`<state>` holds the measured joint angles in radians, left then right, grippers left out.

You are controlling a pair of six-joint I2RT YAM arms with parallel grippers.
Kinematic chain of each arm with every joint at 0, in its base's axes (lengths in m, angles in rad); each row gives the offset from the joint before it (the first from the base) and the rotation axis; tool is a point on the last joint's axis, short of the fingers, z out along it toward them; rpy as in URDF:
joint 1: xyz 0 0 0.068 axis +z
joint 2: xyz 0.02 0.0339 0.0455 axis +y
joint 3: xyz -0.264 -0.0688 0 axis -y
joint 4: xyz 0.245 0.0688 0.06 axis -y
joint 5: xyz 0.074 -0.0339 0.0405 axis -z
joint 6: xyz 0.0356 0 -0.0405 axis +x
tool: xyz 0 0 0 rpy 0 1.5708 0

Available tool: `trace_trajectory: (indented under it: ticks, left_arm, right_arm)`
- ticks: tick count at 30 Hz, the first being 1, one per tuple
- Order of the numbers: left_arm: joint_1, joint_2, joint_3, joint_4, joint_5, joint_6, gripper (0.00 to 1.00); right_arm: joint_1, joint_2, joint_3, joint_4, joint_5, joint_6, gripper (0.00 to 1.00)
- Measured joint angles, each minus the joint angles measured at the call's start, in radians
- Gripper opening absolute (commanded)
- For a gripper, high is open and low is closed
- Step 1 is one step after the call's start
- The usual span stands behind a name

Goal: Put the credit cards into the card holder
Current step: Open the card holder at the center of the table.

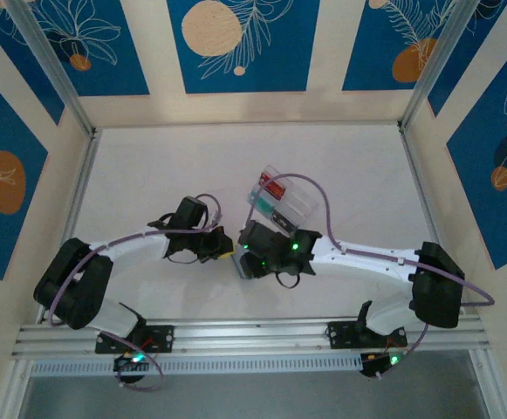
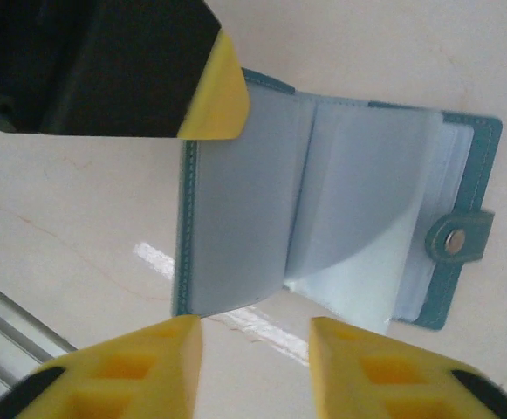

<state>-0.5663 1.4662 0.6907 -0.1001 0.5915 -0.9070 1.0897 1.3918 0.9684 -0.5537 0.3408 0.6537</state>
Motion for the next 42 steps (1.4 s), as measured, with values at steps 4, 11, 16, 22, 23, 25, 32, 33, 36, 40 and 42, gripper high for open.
trace_trajectory:
  ticks: [4, 11, 16, 22, 23, 25, 32, 33, 36, 40, 42]
  left_arm:
    - [0.000, 0.017, 0.000, 0.031, 0.033, -0.001, 0.00]
    - [-0.001, 0.030, 0.000, 0.068, 0.096, -0.001, 0.00]
    - [-0.001, 0.050, 0.000, 0.066, 0.123, 0.019, 0.00]
    - [0.015, 0.069, 0.004, 0.010, 0.129, 0.082, 0.00]
    - [0.017, 0.069, 0.005, -0.005, 0.125, 0.097, 0.00]
    - [0.023, 0.069, 0.008, -0.035, 0.114, 0.123, 0.00]
    - [0.029, 0.069, 0.042, -0.147, 0.050, 0.211, 0.07]
    - [0.029, 0.068, 0.047, -0.162, 0.035, 0.226, 0.10]
    - [0.029, 0.068, 0.052, -0.196, -0.003, 0.262, 0.17]
    - [0.029, 0.068, 0.052, -0.224, -0.043, 0.292, 0.32]
    - [0.029, 0.063, 0.048, -0.227, -0.054, 0.299, 0.38]
  right_arm:
    - [-0.072, 0.003, -0.038, 0.043, -0.086, 0.000, 0.16]
    - [-0.126, 0.101, -0.053, 0.125, -0.158, 0.016, 0.14]
    - [-0.163, 0.175, -0.066, 0.169, -0.173, 0.037, 0.13]
    - [-0.175, 0.250, -0.066, 0.199, -0.174, 0.060, 0.13]
    - [-0.176, 0.256, -0.066, 0.201, -0.174, 0.061, 0.12]
    - [-0.179, 0.268, -0.066, 0.209, -0.174, 0.065, 0.12]
    - [-0.185, 0.285, -0.066, 0.237, -0.185, 0.081, 0.12]
    - [-0.185, 0.288, -0.065, 0.243, -0.185, 0.084, 0.12]
    - [-0.184, 0.290, -0.065, 0.251, -0.183, 0.088, 0.13]
    - [-0.160, 0.290, -0.051, 0.231, -0.148, 0.090, 0.17]
    - [-0.149, 0.292, -0.033, 0.207, -0.129, 0.087, 0.17]
